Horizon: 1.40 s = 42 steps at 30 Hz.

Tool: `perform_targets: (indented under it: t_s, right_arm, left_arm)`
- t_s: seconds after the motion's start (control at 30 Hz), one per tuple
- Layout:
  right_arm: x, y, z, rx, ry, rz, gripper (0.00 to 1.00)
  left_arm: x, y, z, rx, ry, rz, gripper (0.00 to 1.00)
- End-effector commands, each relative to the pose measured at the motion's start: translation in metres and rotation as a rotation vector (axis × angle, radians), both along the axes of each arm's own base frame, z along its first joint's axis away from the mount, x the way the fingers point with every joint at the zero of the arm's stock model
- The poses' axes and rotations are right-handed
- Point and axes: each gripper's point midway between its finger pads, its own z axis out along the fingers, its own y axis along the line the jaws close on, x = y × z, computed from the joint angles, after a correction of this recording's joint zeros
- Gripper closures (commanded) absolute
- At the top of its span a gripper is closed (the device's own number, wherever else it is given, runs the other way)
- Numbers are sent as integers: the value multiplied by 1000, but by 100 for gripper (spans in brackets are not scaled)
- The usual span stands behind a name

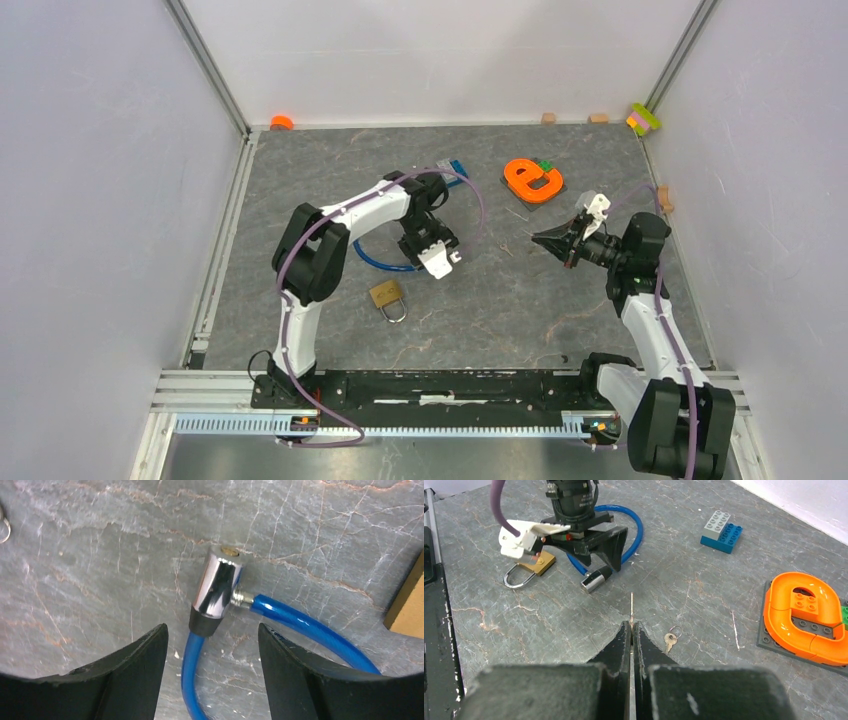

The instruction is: Unlock with the key

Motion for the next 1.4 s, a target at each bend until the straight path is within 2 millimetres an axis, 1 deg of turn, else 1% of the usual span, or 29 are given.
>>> perform_targets:
  t_s: [0.0, 0.13, 0.23, 0.33, 0.47, 0.53, 0.63, 0.7, 0.77, 0.87, 1.03, 1.1, 1.17, 1.27, 1.37]
  right_arm:
    - [-1, 0, 6, 25, -20, 20, 100]
    - [-2, -1, 7, 29, -21, 19, 100]
    - [-2, -1, 7, 34, -18, 18, 100]
    - [-2, -1, 7, 38, -19, 18, 100]
    - [-2, -1, 7, 39, -19, 17, 100]
    - [-1, -2, 7, 37, -19, 9, 100]
    - [0, -5, 7, 20, -42, -18, 100]
    - [2, -6, 8, 2, -67, -36, 100]
    - [3, -4, 7, -14, -66, -32, 100]
    - [8, 1, 4, -68, -80, -33, 100]
    - [15, 16, 8, -183, -163, -15, 100]
    - [17, 25, 8, -257, -218, 1, 100]
    - [21, 33, 5, -361, -289, 9, 100]
    - [27, 39, 5, -483, -405, 8, 100]
    - [30, 47, 6, -585, -500, 16, 100]
  left_arm:
    - [-6, -11, -8, 47, -25, -136, 28]
    - [-5, -10, -17, 83, -30, -147, 30]
    - [-2, -9, -22, 98, -33, -146, 35]
    - [-3, -8, -24, 101, -26, -140, 45]
    - [-10, -8, -24, 92, 8, -103, 58]
    - [-12, -9, -23, 83, 27, -55, 66]
    - [-11, -12, -17, 43, 42, 68, 81]
    - [-9, -16, -6, 1, 62, 158, 89]
    - [-7, -19, 9, -51, 92, 234, 97]
    - [-3, -20, 33, -135, 136, 321, 98]
    - [8, -17, 77, -291, 209, 413, 98]
    - [12, -17, 95, -355, 260, 457, 98]
    - [10, -19, 110, -407, 318, 471, 98]
    - [1, -19, 117, -410, 395, 491, 98]
    - [-6, -21, 115, -382, 490, 546, 98]
